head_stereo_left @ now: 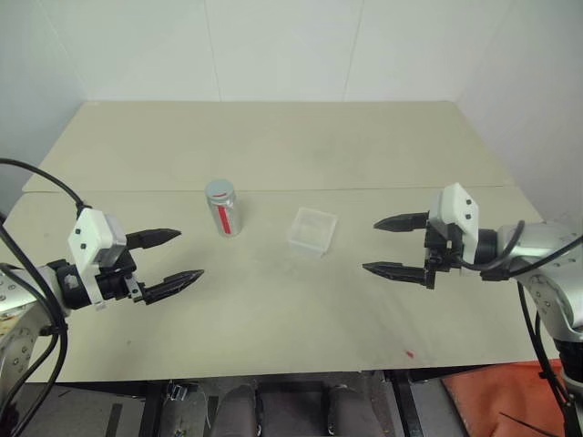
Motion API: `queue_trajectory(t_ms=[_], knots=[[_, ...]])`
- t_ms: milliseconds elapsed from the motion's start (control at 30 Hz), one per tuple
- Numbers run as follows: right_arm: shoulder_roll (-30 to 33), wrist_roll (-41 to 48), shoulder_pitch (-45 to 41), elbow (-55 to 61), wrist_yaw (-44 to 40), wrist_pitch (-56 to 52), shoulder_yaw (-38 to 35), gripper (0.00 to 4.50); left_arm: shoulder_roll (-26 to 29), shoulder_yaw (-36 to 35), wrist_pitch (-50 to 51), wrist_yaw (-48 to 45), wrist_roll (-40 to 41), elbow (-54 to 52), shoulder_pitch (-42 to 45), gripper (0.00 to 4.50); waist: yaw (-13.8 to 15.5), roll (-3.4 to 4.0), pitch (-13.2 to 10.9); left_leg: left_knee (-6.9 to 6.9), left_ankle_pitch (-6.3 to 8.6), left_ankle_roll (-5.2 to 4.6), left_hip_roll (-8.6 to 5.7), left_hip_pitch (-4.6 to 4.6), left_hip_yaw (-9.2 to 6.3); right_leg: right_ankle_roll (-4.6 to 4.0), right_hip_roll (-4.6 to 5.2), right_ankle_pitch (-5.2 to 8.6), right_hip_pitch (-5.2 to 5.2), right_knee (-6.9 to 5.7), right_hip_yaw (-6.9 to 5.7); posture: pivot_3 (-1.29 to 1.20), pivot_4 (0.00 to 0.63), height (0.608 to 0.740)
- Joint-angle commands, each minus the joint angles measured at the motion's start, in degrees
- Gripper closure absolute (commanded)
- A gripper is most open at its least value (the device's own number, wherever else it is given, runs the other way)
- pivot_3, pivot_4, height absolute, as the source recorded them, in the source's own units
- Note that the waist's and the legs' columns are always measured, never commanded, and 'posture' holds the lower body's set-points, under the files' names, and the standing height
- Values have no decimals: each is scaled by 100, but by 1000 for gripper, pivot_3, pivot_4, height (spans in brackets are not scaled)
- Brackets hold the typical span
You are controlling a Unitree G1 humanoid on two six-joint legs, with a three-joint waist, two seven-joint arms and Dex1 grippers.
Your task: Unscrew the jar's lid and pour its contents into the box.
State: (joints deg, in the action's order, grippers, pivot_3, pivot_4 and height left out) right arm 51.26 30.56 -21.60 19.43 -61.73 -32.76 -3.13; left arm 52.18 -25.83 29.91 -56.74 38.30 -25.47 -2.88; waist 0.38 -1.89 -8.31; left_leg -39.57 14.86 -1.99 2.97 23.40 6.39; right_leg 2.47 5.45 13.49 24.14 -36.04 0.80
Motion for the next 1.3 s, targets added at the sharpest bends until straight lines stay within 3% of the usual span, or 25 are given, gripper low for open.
queue_trajectory(t_ms=[33,300,500,767,967,1300], knots=[[39,47,-82,76,-51,159,-185,0,-12,-125,-131,39,-19,-103,18,96,0,0,0,0,0,0,0,0,0,0,0,0,0,0,0,0,150,740],[-19,26,-62,81,24,129,-175,0,-178,-80,-149,277,-62,-141,44,96,1,0,0,0,0,0,0,0,0,0,0,0,0,0,0,0,150,740],[-60,26,1,124,114,139,-178,0,-900,539,-273,1181,-565,-238,182,96,18,-1,0,-1,0,0,-1,1,-1,0,1,-1,-4,1,0,0,150,740],[-124,-5,-16,173,213,121,-152,0,-2733,1717,-476,3447,-2020,210,718,96,36,-3,1,-6,0,-1,-6,3,-7,3,4,-4,-10,0,-1,0,150,740],[-80,45,-18,244,234,89,-197,0,-3401,2137,-756,4262,-2763,896,1237,96,32,-4,2,-6,0,-1,-7,3,-12,4,3,-5,-9,1,0,0,150,740],[-28,135,80,473,302,-6,-312,0,-3919,2209,-1222,4877,-3274,1826,1726,96,32,-4,2,-7,0,-1,-7,4,-17,5,4,-5,-8,0,-1,0,150,740]])
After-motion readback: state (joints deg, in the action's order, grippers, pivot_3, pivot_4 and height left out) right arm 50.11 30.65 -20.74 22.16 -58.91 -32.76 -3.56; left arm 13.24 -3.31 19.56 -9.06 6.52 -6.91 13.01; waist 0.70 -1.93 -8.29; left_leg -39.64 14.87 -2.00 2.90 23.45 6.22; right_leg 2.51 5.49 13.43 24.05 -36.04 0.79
